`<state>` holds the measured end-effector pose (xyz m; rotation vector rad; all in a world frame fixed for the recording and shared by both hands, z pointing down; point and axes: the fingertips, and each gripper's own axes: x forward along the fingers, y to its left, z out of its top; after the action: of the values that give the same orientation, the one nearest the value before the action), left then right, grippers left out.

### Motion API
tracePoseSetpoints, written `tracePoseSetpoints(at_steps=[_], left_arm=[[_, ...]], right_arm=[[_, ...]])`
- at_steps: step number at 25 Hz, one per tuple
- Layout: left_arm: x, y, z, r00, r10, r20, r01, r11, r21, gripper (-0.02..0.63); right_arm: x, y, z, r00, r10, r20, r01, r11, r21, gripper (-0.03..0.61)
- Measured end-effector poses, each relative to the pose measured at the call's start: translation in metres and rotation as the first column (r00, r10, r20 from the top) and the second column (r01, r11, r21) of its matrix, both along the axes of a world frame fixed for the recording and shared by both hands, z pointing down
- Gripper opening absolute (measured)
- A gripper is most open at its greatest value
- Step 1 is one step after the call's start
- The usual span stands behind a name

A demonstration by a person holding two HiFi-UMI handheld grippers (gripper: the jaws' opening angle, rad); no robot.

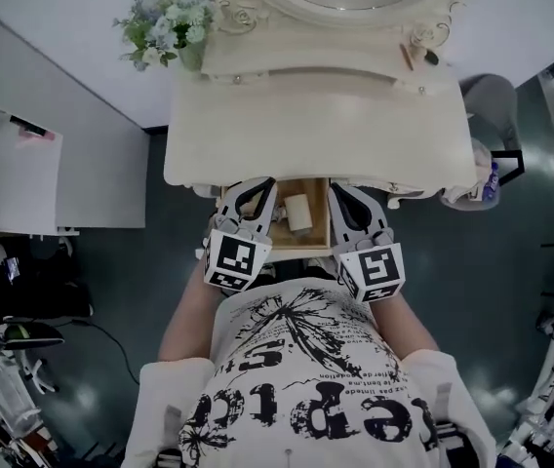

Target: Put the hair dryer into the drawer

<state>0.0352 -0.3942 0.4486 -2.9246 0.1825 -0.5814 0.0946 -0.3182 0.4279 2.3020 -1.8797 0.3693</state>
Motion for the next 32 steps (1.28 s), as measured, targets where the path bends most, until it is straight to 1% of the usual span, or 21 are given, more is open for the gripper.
tracePoseSetpoints(at_steps=[3,7,11,12,15,22,26,29,32], left_arm=[[-0.012,-0.012,-0.037,0.992,-0.068,-0.102,0.069,0.998,0.008,0.021],[-0.033,-0.03,-0.077,0.962,-0.162,-0.221,0.163,0.986,-0.015,0.021],[-0.042,-0.035,-0.101,0.934,-0.188,-0.303,0.192,0.981,-0.016,0.021],[-0.043,-0.035,-0.105,0.93,-0.192,-0.314,0.197,0.98,-0.019,0.021],[-0.045,-0.036,-0.109,0.927,-0.199,-0.319,0.202,0.979,-0.023,0.021],[-0.046,-0.04,-0.111,0.917,-0.214,-0.336,0.215,0.976,-0.035,0.021],[-0.05,-0.044,-0.103,0.927,-0.228,-0.299,0.23,0.973,-0.027,0.021],[-0.049,-0.044,-0.104,0.926,-0.225,-0.303,0.226,0.974,-0.034,0.021],[-0.047,-0.041,-0.107,0.922,-0.215,-0.323,0.214,0.976,-0.038,0.021]], right_arm=[[0.0,-0.006,-0.016,0.999,-0.019,-0.032,0.02,0.999,0.036,0.017],[-0.002,-0.014,-0.04,0.997,-0.029,-0.065,0.035,0.995,0.089,0.017],[-0.003,-0.02,-0.057,0.996,-0.041,-0.085,0.051,0.991,0.123,0.017],[-0.003,-0.022,-0.06,0.995,-0.042,-0.087,0.053,0.99,0.13,0.017],[-0.004,-0.024,-0.066,0.994,-0.047,-0.099,0.061,0.988,0.142,0.017],[-0.003,-0.026,-0.069,0.993,-0.042,-0.11,0.057,0.989,0.139,0.017],[-0.001,-0.025,-0.07,0.993,-0.036,-0.114,0.052,0.988,0.143,0.017],[0.0,-0.024,-0.069,0.993,-0.031,-0.113,0.047,0.989,0.143,0.017],[-0.002,-0.024,-0.068,0.993,-0.034,-0.114,0.05,0.989,0.14,0.017]])
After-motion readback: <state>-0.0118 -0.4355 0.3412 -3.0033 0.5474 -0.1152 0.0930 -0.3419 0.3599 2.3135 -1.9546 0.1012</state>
